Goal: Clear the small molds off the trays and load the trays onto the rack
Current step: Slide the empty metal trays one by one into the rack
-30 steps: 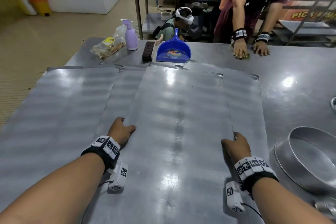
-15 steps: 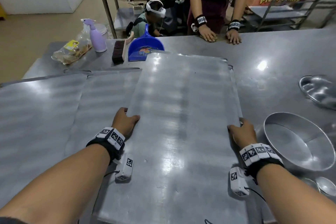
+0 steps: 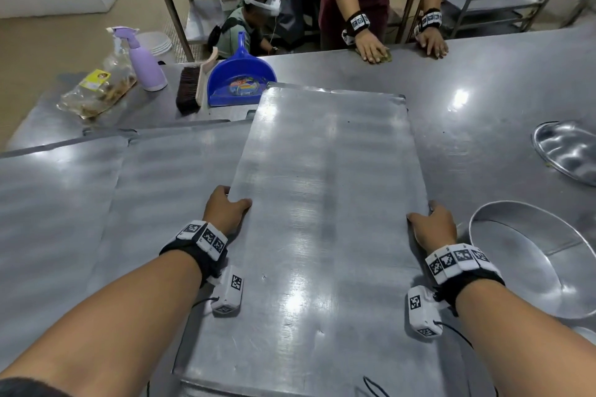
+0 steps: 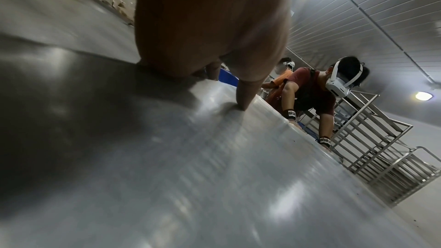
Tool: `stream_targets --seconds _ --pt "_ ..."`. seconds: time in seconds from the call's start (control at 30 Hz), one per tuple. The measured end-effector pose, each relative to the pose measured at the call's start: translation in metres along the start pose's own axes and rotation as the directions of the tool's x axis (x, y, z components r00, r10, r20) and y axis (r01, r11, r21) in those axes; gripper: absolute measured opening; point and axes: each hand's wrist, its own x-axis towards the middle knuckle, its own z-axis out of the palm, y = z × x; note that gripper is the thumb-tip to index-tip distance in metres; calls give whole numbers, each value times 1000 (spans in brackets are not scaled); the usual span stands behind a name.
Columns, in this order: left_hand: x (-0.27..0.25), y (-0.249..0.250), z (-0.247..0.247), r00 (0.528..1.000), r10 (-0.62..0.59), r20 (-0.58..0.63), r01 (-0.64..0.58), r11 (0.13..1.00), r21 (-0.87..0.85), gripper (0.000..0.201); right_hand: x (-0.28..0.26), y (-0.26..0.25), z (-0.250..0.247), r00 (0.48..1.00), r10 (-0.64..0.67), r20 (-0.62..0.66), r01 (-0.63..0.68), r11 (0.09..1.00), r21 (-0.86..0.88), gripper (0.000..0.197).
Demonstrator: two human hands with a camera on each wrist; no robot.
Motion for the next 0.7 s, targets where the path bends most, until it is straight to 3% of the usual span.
stream_targets --seconds 0.37,0.47,0.7 --pt "22 0 8 999 -14 47 3 974 228 53 14 7 8 999 20 -34 -25 989 -147 36" --pt "19 0 5 998 3 58 -17 971 240 58 14 7 10 999 9 -44 -19 973 -229 37" --pt "1 -2 -3 997 7 80 -29 962 271 59 3 14 8 1000 18 -21 -22 973 -228 52"
